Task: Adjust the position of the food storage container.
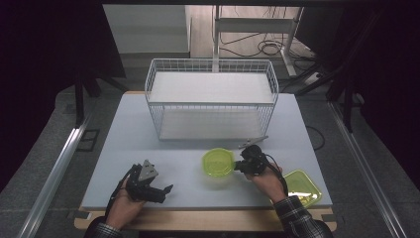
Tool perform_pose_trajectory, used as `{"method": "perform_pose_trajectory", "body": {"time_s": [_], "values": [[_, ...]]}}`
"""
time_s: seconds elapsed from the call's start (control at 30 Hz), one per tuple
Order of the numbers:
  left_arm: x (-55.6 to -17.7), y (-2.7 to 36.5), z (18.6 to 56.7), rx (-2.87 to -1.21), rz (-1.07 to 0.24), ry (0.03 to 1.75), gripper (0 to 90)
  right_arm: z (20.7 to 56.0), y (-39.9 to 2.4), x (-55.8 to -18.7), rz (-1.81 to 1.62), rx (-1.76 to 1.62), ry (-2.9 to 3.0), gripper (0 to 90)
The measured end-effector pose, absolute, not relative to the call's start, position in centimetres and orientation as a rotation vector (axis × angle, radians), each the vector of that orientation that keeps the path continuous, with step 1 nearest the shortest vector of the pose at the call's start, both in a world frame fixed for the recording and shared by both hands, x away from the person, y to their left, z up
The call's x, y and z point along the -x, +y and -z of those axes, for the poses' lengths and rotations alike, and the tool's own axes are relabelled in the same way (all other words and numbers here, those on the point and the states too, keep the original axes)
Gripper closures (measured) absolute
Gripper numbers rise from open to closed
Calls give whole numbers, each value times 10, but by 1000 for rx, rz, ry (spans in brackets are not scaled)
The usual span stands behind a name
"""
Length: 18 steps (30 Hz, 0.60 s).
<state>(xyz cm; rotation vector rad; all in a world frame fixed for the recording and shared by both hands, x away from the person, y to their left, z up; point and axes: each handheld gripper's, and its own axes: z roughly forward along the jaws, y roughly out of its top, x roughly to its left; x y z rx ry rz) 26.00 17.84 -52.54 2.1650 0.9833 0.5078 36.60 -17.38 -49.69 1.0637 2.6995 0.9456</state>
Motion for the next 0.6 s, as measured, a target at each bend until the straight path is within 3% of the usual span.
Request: {"method": "perform_pose_trajectory", "body": {"time_s": [0.33,0.5,0.6], "values": [[-261,180,523,-2140,-469,1010,46,500,-142,-367,-947,-999,2763,862],[-263,179,519,-2128,-430,1044,38,496,-151,-365,-947,-1005,2733,835],[-264,175,511,-2076,-385,1048,79,490,-165,-363,-962,-1022,2691,816]]}}
